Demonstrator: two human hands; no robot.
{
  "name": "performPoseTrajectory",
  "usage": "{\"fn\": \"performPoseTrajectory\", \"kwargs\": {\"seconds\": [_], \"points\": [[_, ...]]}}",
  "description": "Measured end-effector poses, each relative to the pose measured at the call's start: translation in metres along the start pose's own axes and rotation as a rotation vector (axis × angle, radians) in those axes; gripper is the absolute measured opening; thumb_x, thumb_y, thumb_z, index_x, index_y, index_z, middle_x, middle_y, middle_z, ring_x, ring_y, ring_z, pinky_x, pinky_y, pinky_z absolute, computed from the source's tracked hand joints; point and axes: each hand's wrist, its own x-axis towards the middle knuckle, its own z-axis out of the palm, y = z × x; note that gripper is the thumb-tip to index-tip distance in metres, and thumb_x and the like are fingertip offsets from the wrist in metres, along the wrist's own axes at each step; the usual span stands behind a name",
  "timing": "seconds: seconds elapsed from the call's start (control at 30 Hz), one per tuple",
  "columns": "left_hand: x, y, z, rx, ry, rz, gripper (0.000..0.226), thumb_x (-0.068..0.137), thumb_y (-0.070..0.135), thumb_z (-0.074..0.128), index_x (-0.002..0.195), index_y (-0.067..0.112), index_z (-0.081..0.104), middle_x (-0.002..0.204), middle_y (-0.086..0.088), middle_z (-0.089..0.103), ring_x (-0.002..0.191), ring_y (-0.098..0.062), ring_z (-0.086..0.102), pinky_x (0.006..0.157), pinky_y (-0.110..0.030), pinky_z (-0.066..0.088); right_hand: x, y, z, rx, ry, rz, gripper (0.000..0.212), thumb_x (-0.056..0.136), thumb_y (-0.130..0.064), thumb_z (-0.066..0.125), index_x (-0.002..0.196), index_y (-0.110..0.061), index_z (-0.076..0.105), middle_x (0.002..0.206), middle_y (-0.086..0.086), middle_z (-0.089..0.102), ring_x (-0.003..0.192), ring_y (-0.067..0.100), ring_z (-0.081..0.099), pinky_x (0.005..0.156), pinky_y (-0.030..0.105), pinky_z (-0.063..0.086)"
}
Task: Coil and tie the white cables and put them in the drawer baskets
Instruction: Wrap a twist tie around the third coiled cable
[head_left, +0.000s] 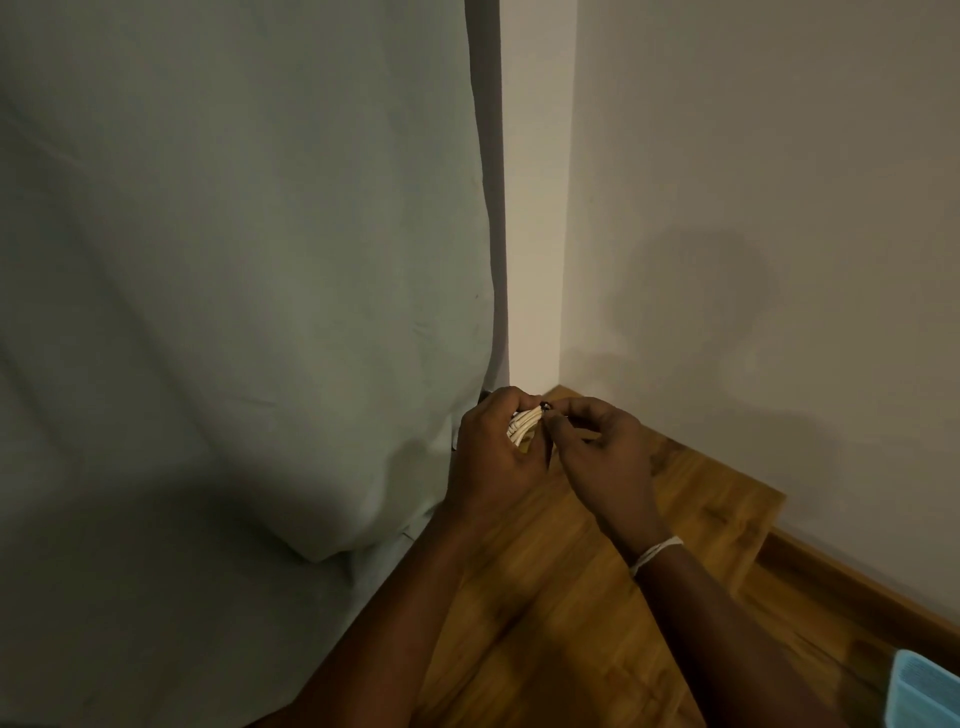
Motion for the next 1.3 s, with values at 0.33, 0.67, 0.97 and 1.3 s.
{"fn": "performPoseTrajectory", "kwargs": {"seconds": [0.33, 0.67, 0.97, 1.3], "points": [[-0.001, 0.0, -0.003, 0.021, -0.017, 0.036, 0.024, 0.086, 0.03, 0.073, 0.098, 0.011, 0.065, 0.088, 0.001, 0.068, 0.077, -0.013, 0.066, 0.066, -0.023, 0.057, 0.003, 0.003, -0.005, -0.148, -0.042, -0.057, 0.023, 0.102, -0.022, 0.055, 0.109, -0.013, 0.074, 0.098, -0.003, 0.071, 0.088, 0.004, 0.063, 0.079, 0.023, 0.054], [0.001, 0.014, -0.004, -0.052, -0.017, 0.011, 0.021, 0.084, 0.025, 0.075, 0.097, 0.011, 0.066, 0.086, 0.002, 0.069, 0.075, -0.009, 0.066, 0.062, -0.025, 0.057, -0.001, 0.004, -0.005, 0.295, 0.0, 0.151, 0.016, 0.097, -0.016, 0.063, 0.101, -0.014, 0.078, 0.094, 0.001, 0.077, 0.095, 0.018, 0.071, 0.085, 0.03, 0.058], [0.002, 0.019, -0.003, -0.097, 0.019, 0.024, 0.007, 0.093, 0.014, 0.062, 0.091, 0.01, 0.067, 0.079, 0.005, 0.068, 0.078, -0.008, 0.065, 0.066, -0.017, 0.055, -0.003, 0.005, -0.012, 0.359, 0.0, 0.148, 0.013, 0.093, -0.011, 0.067, 0.099, -0.01, 0.078, 0.092, 0.003, 0.077, 0.091, 0.019, 0.072, 0.081, 0.035, 0.059], [0.002, 0.021, -0.005, -0.058, -0.001, 0.004, 0.004, 0.093, 0.027, 0.058, 0.093, 0.023, 0.057, 0.079, 0.017, 0.061, 0.075, -0.006, 0.065, 0.066, -0.014, 0.053, -0.005, 0.012, -0.007, 0.311, -0.005, 0.121, 0.014, 0.093, -0.025, 0.068, 0.101, -0.026, 0.079, 0.099, -0.006, 0.077, 0.1, 0.018, 0.07, 0.093, 0.052, 0.056]]}}
